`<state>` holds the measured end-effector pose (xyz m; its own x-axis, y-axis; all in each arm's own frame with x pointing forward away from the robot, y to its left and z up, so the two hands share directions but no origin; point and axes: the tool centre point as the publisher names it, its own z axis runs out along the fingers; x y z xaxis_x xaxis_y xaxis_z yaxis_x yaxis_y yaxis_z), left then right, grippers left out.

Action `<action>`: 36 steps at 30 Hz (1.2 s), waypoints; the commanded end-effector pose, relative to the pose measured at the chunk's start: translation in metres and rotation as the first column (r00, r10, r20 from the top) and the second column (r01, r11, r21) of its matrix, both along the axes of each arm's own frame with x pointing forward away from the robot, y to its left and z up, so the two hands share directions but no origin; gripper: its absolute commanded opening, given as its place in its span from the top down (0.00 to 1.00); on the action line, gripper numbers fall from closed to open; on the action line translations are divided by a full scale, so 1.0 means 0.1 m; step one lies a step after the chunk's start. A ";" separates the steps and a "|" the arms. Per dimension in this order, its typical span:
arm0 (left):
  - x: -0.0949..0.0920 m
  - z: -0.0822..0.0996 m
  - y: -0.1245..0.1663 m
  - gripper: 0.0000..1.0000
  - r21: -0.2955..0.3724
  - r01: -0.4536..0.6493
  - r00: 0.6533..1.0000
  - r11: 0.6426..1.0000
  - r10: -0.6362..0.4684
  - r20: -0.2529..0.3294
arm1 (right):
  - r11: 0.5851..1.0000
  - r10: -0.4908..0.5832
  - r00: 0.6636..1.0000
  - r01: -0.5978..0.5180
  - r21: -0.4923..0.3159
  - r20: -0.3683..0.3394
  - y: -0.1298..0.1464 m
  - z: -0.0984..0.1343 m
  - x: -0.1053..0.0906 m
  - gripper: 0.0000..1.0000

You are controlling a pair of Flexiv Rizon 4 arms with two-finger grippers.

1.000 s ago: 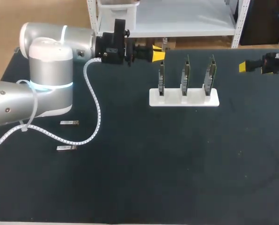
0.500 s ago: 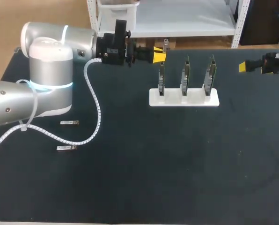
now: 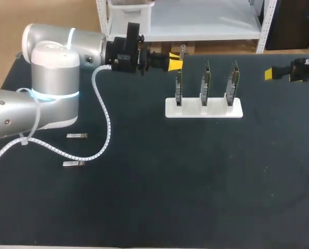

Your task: Pick up the optical module with the left hand, and insert it into the network port with the right hand.

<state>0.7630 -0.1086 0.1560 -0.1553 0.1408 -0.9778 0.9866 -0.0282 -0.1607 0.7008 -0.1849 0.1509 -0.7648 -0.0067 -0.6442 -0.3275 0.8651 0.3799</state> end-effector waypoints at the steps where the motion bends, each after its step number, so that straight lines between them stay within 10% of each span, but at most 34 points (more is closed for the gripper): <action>1: 0.01 0.00 0.00 1.00 0.001 0.002 1.000 1.000 -0.002 0.000 | 0.999 0.047 0.999 -0.047 -0.007 0.024 0.02 0.04 0.04 0.00; 8: 0.01 0.00 0.00 1.00 0.001 0.002 1.000 1.000 -0.002 0.000 | 0.949 0.313 0.940 -0.316 0.001 0.135 0.22 0.26 0.22 0.00; 18: 0.01 0.00 0.00 1.00 0.001 0.002 1.000 1.000 -0.002 0.000 | 0.733 0.669 0.712 -0.679 -0.032 0.215 0.66 0.40 0.47 0.00; 36: 0.01 0.00 0.00 1.00 0.001 0.002 1.000 1.000 -0.002 0.000 | 0.456 0.863 0.439 -0.890 -0.009 0.248 1.45 0.42 0.74 0.00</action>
